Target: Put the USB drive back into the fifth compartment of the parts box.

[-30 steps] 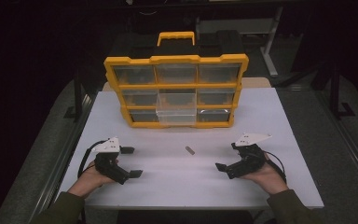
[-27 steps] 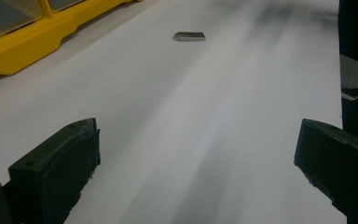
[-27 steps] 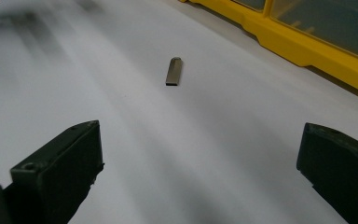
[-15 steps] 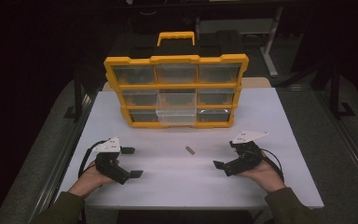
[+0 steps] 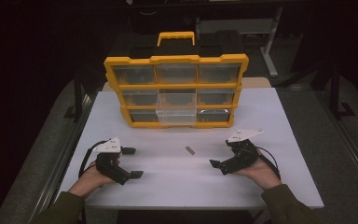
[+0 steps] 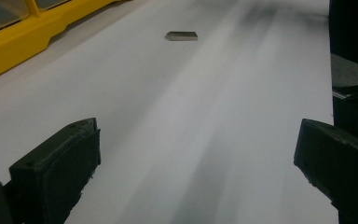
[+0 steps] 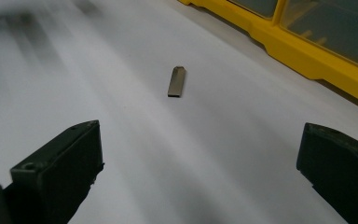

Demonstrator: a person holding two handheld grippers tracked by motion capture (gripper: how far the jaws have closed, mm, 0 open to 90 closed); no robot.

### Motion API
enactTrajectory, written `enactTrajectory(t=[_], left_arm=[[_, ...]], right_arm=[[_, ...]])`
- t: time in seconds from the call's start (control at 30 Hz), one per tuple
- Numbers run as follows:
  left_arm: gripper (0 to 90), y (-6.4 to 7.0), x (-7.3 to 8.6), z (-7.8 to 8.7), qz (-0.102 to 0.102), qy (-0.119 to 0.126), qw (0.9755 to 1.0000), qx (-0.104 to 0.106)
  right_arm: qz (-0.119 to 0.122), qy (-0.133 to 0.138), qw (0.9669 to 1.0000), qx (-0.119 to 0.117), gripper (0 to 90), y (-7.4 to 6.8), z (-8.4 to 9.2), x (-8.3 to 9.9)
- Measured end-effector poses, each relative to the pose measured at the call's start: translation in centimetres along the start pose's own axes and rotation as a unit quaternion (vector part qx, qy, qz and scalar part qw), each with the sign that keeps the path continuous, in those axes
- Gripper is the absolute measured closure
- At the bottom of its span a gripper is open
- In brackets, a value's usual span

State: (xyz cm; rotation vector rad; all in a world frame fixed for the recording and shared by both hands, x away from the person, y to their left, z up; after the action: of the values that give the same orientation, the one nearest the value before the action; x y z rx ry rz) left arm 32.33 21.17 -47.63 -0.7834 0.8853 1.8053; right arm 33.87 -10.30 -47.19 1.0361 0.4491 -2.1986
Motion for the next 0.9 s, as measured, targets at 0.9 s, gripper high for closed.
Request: enactTrajectory(t=[0.9], left_arm=[[0.0,0.1,0.0,-0.1,-0.005,0.001,1.0,0.0]], right_arm=[[0.008,0.0,1.0,-0.003,0.0,-0.3,-1.0,-1.4]])
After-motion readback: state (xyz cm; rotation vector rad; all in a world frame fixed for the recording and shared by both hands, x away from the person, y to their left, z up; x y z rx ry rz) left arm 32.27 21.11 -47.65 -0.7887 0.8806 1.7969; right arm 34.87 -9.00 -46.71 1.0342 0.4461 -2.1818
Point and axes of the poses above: each handheld gripper's, and its own axes: z roughly backward along the jaws, x roughly out of its underside, y roughly to its right, the point moved 8 cm from there along -z, roughly forward along the jaws, and after that the axes turned 8 degrees about x, right-handed, at the moved point
